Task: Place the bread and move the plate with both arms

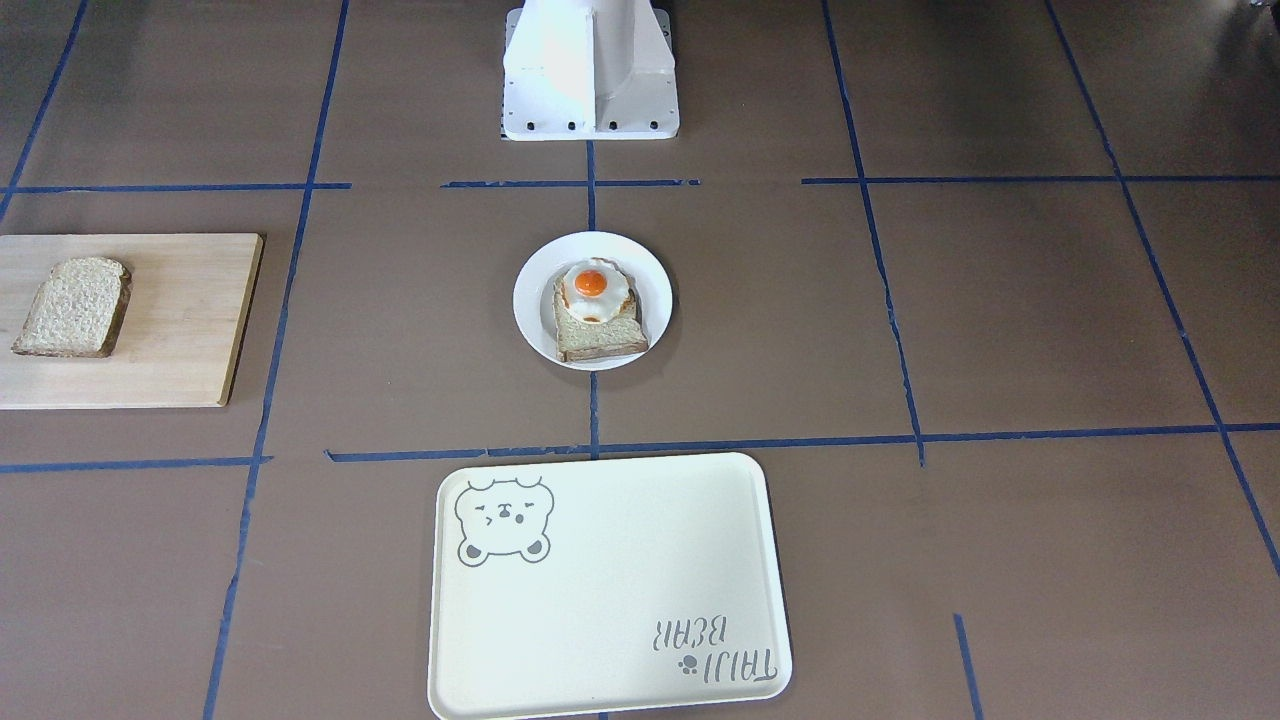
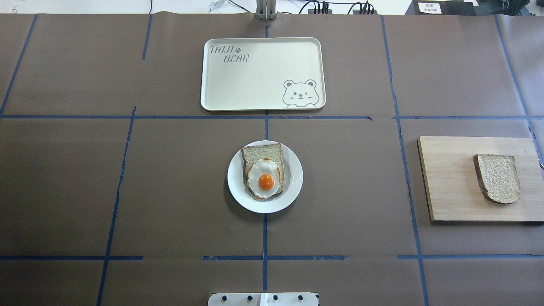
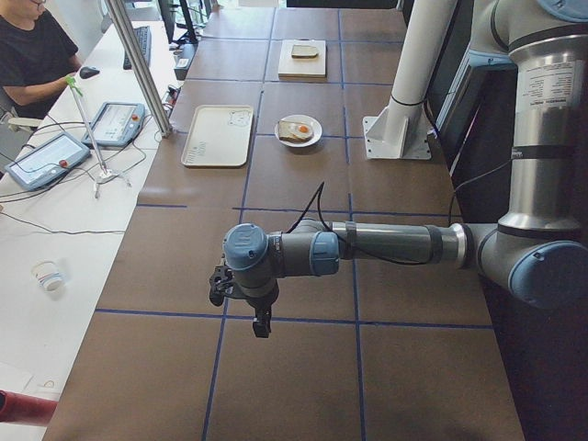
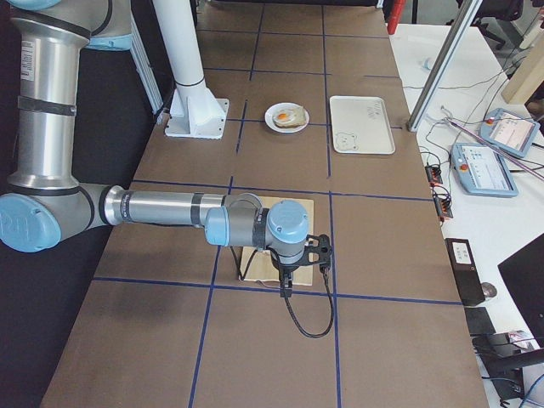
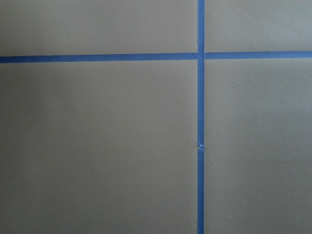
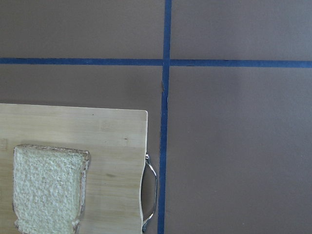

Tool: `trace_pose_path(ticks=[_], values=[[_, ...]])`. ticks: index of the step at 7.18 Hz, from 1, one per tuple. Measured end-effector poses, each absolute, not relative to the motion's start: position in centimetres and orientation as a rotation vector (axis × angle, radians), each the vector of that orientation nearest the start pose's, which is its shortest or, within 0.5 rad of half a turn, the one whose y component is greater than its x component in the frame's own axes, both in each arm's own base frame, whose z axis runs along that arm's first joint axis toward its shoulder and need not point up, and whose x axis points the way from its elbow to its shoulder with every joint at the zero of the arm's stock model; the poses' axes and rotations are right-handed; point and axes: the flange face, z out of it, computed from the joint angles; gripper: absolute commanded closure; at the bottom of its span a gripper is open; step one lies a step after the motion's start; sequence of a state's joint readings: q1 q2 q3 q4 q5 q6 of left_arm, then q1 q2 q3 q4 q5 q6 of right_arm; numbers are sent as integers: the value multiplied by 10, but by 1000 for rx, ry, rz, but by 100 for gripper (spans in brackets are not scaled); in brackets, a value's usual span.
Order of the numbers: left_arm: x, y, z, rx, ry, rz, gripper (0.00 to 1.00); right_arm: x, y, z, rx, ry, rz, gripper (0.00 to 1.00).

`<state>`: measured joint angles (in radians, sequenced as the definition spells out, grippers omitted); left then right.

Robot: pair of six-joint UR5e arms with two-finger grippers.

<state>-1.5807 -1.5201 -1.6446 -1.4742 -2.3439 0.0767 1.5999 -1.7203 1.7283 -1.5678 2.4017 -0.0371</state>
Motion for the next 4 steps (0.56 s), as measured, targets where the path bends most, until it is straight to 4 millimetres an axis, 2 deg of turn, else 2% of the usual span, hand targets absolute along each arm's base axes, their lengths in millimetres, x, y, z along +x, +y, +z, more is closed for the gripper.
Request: trace_pose_path(ticks=[4], values=[[-69, -464, 648, -25, 773, 38, 0, 72, -428, 646, 38, -830, -12, 0]])
